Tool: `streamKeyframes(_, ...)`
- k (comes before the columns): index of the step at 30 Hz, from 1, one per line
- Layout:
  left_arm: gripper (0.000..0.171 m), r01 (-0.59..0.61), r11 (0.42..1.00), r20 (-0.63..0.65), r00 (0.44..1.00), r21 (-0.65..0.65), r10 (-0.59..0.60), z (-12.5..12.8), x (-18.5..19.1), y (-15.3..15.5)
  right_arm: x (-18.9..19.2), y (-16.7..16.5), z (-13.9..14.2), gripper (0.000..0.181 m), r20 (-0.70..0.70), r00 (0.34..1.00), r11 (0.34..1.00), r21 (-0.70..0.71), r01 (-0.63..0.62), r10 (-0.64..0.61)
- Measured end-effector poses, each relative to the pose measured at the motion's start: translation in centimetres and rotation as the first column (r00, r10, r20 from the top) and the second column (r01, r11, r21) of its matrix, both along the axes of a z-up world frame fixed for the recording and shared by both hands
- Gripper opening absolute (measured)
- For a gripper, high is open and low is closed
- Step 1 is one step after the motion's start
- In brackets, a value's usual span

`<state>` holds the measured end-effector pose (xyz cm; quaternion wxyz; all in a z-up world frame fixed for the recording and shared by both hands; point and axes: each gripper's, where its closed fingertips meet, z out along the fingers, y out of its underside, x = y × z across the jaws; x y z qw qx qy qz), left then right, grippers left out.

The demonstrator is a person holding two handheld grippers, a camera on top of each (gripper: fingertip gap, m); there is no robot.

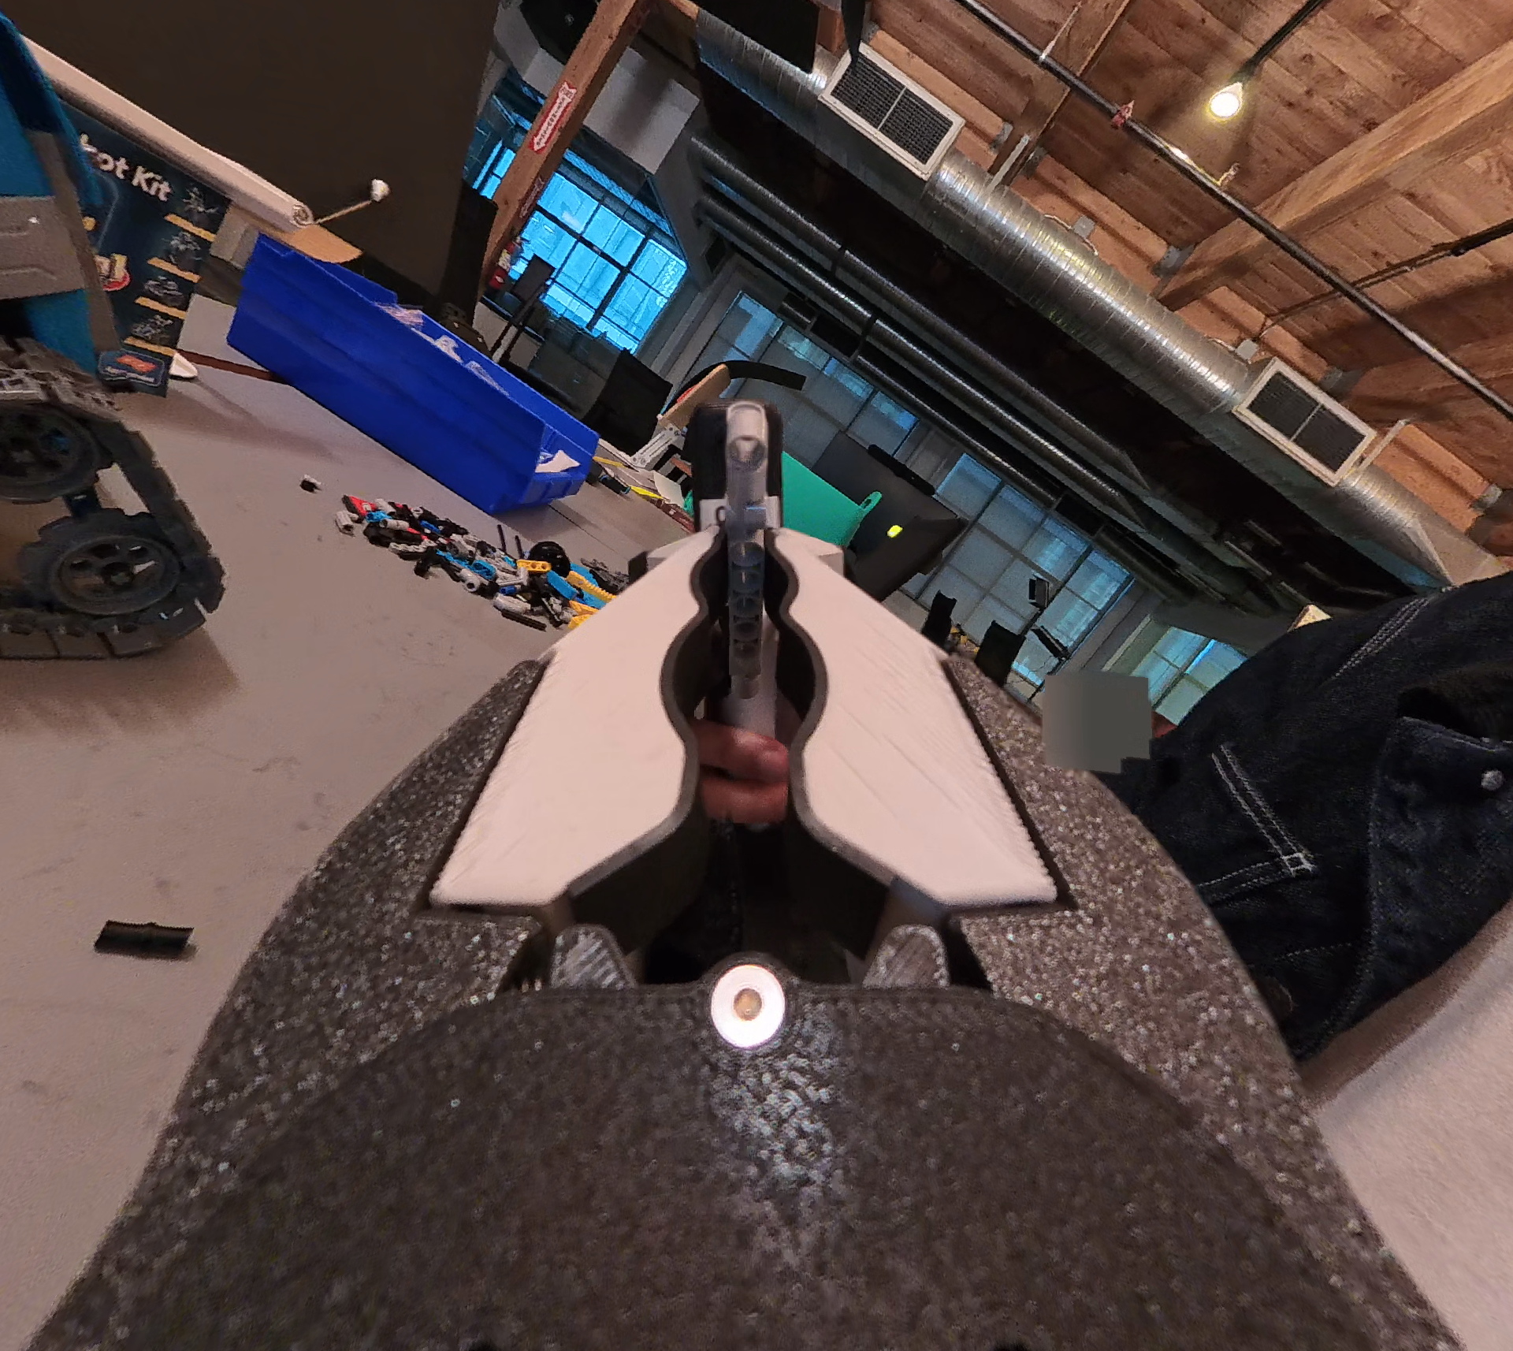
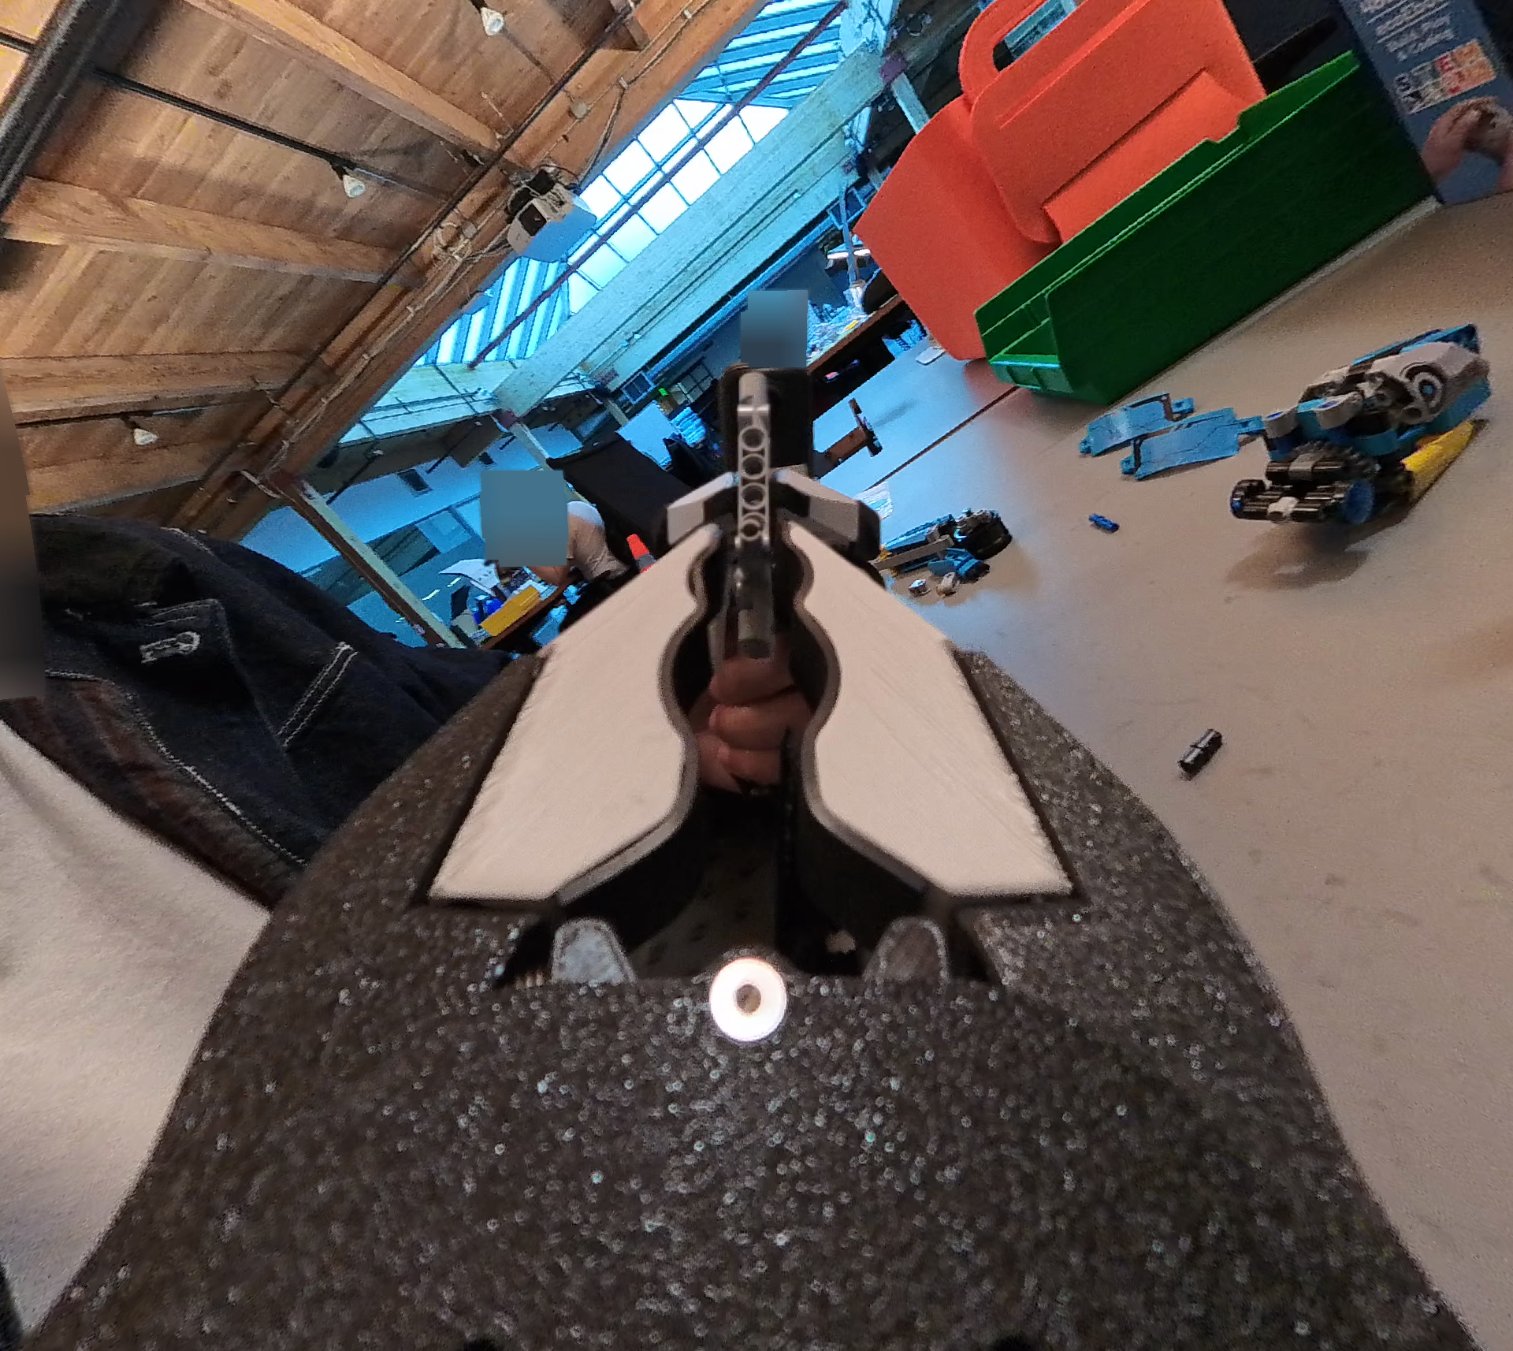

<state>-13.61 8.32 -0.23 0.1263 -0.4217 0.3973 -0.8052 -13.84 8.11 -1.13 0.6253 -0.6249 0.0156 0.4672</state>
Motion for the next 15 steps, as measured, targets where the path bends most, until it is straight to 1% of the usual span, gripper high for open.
streamKeyframes(4, 0.005, 0.005, 1.000, -0.008, 1.000, -0.014, -0.005, -0.1, 0.0, 0.1, -0.1, 0.0, -0.3, 0.005, 0.016, 1.000, 1.000, -0.023, -0.009, 0.010)
streamKeyframes(6, 0.006, -0.004, 1.000, -0.011, 1.000, -0.004, 0.004, -0.2, 0.1, 0.0, 0.1, 0.0, -0.3, 0.005, 0.041, 0.999, 1.000, -0.020, 0.012, -0.011)
streamKeyframes(8, 0.007, 0.021, 1.000, -0.017, 1.000, 0.003, -0.021, -0.3, 0.1, -0.4, 0.4, -0.2, 0.2, 0.005, 0.009, 1.000, 1.000, 0.005, 0.022, -0.022)
streamKeyframes(10, 0.007, 0.038, 0.998, -0.039, 0.999, 0.051, -0.036, -0.8, 0.3, -1.2, 0.8, -0.3, 0.4, 0.005, -0.031, 0.999, 1.000, 0.012, 0.024, -0.024)
streamKeyframes(12, 0.006, -0.003, 0.992, -0.019, 1.000, 0.128, 0.005, -0.8, 0.3, -1.4, 0.6, -0.4, 0.5, 0.005, -0.039, 0.999, 1.000, 0.015, 0.007, -0.007)
streamKeyframes(14, 0.006, -0.022, 0.989, -0.018, 1.000, 0.144, 0.025, -0.8, 0.3, -1.4, 0.7, -0.3, 0.4, 0.004, -0.022, 1.000, 1.000, 0.008, 0.009, -0.009)
streamKeyframes(15, 0.006, -0.029, 0.989, -0.017, 0.999, 0.142, 0.032, -0.8, 0.3, -1.2, 0.8, -0.4, 0.4, 0.004, -0.038, 0.999, 1.000, 0.006, 0.003, -0.003)
